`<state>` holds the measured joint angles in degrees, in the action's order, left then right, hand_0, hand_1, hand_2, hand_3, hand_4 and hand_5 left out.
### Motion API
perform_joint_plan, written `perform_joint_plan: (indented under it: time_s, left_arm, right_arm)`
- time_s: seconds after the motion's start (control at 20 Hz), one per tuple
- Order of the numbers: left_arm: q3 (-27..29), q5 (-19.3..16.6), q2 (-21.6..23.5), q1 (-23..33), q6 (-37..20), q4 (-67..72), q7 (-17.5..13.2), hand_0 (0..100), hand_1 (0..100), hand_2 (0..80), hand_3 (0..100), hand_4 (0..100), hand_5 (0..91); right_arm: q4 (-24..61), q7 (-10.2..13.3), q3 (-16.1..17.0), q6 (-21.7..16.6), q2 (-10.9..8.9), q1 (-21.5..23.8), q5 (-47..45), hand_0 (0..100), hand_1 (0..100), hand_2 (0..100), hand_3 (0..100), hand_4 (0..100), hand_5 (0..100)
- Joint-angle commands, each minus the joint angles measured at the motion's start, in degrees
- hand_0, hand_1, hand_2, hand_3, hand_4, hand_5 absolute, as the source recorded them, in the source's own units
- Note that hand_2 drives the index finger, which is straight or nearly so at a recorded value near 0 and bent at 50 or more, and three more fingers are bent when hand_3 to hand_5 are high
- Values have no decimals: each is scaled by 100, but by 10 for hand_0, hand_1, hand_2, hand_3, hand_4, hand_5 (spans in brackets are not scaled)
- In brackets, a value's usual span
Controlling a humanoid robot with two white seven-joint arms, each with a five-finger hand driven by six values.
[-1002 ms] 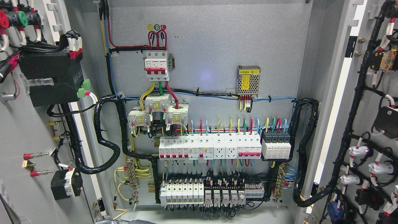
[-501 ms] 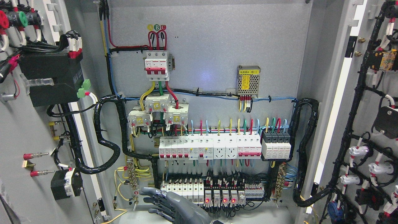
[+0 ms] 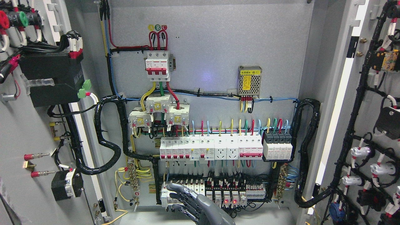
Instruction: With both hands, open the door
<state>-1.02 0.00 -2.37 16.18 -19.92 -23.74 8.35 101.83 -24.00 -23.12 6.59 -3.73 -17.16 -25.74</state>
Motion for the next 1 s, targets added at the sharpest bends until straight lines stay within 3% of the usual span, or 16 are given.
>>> perform_joint_plan:
  time_s: [0.0,0.25,0.35,0.5,0.65,0.95]
  left_arm:
    - [-1347,-61,597,798,-48,-3151,0,0,0,0,0,0,0]
    - [-1937,-70,1010,1501,-30,-4935,-9,0,0,0,0,0,0]
    - [-2050,-61,1142,1678,-4,-5595,-96,0,0,0,0,0,0]
    - [-2595,52,1642,1696,23,-6325,-158,0,0,0,0,0,0]
    - [-2850,79,1784,1687,84,-6722,-158,0,0,0,0,0,0]
    - [-2877,88,1986,1652,93,-7442,-158,0,0,0,0,0,0]
  right_arm:
    - [803,9,396,-341,-426,573,-1,191,0,0,0,0,0]
    - [1110,0,431,-869,-821,1109,-1,191,0,0,0,0,0]
    - [1242,0,606,-1088,-901,1329,-1,191,0,0,0,0,0]
    - [1339,0,668,-1405,-1033,1663,-1,191,0,0,0,0,0]
    - [1593,0,747,-1651,-1200,2102,-1,191,0,0,0,0,0]
    - [1664,9,809,-2432,-1472,2708,-1,191,0,0,0,0,0]
